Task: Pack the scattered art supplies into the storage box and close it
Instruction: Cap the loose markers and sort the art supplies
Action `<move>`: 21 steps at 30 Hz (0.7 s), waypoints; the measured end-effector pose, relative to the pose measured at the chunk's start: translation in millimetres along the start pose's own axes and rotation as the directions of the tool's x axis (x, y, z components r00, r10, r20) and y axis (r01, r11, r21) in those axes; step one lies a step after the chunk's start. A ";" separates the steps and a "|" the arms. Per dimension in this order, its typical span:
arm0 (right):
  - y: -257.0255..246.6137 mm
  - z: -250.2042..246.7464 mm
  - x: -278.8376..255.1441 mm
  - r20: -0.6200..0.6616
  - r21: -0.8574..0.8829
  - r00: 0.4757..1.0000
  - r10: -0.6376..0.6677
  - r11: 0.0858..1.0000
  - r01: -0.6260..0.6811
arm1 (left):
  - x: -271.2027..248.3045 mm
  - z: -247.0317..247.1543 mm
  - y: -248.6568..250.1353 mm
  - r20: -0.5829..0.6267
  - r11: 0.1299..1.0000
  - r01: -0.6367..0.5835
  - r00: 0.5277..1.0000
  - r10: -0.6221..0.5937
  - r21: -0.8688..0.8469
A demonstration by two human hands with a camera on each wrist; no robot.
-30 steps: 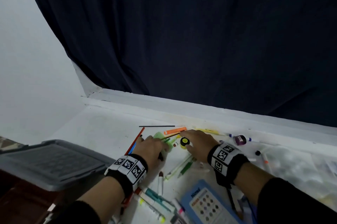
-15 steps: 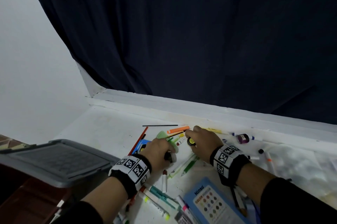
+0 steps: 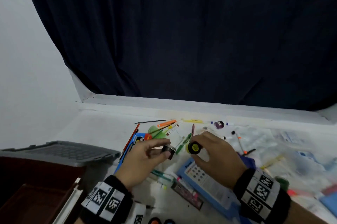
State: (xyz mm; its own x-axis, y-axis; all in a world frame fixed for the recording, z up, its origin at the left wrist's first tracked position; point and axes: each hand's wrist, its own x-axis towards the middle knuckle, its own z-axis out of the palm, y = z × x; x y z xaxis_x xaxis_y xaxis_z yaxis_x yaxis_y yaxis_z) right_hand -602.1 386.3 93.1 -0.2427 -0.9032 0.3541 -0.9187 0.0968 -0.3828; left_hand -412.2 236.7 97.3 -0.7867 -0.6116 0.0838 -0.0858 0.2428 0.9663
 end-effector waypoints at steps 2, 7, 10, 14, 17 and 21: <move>-10.6 0.4 -25.6 0.000 0.003 1.000 0.001 1.000 -0.001 | -21.0 3.9 0.5 0.057 1.000 -0.003 0.998 0.003 0.001; -35.5 10.1 -82.0 0.009 -0.010 0.999 0.036 0.999 -0.036 | -65.5 18.2 -14.9 0.167 0.969 -0.095 0.984 0.057 0.229; -45.5 17.2 -103.0 0.073 0.011 0.994 0.087 0.996 -0.088 | -82.3 26.2 -29.5 0.313 0.865 -0.188 0.949 0.038 0.465; -50.6 24.2 -119.8 0.190 -0.002 0.966 0.175 0.984 -0.178 | -92.0 37.5 -39.0 0.428 0.807 -0.288 0.902 0.048 0.516; -53.4 27.0 -124.9 0.227 -0.002 0.951 0.211 0.976 -0.216 | -91.0 47.3 -36.3 0.443 0.823 -0.281 0.896 0.041 0.493; -54.7 30.9 -125.9 0.259 -0.019 0.943 0.211 0.977 -0.213 | -87.6 58.0 -35.6 0.457 0.801 -0.290 0.889 0.024 0.523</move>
State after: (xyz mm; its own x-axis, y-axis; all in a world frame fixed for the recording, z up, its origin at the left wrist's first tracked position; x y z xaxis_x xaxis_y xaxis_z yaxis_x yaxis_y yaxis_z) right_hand -511.6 481.8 43.1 -0.3420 -0.9392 0.0320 -0.8516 0.2954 -0.4330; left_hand -375.7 325.3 41.5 -0.9809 -0.1939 -0.0135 -0.1599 0.7658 0.6228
